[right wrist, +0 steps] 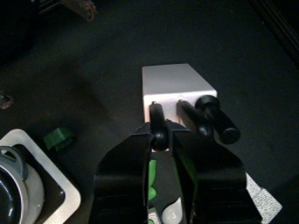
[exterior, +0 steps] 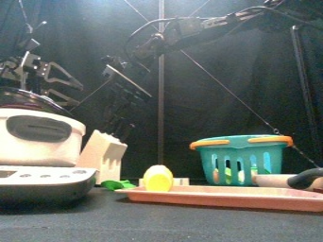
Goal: Grab cleave
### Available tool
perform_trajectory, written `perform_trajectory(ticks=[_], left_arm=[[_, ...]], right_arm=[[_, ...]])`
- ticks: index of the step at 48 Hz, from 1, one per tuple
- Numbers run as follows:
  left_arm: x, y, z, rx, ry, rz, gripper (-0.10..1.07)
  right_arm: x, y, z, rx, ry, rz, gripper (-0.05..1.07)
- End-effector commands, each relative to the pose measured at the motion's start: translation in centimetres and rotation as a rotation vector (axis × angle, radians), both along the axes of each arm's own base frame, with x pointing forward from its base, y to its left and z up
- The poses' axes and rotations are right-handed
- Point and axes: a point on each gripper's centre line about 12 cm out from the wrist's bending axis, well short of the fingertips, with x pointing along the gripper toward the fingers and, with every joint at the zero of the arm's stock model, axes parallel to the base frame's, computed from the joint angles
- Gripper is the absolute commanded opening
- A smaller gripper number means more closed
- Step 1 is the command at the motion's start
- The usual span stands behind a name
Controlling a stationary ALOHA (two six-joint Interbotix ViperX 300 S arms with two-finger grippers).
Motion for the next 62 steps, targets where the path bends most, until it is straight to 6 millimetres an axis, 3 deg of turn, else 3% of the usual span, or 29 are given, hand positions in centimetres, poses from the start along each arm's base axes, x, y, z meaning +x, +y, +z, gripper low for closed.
perform_trajectory(ticks=[1, 11, 44, 62], left_arm=[[0.1, 0.1, 0.4, 0.008, -0.011, 0.004, 1.04], [0.1, 0.1, 0.4, 0.008, -0.011, 0.004, 1.04], [0.0, -0.1, -0.6, -0.019, 0.048, -0.007, 1.04], [0.0, -0.1, -0.7, -0.023, 0.053, -0.007, 1.04]], right_arm=[[0.0, -0.2, 2.6, -0.019, -0.052, -0.002, 0.47], [-0.2, -0.2, 3.1, -0.035, -0.037, -0.006, 0.42], [-0.1, 0.9, 4.1, -0.057, -0.047, 0.020, 0.41], [-1.4, 2.1, 4.9, -0.044, -0.064, 0.041, 0.41]])
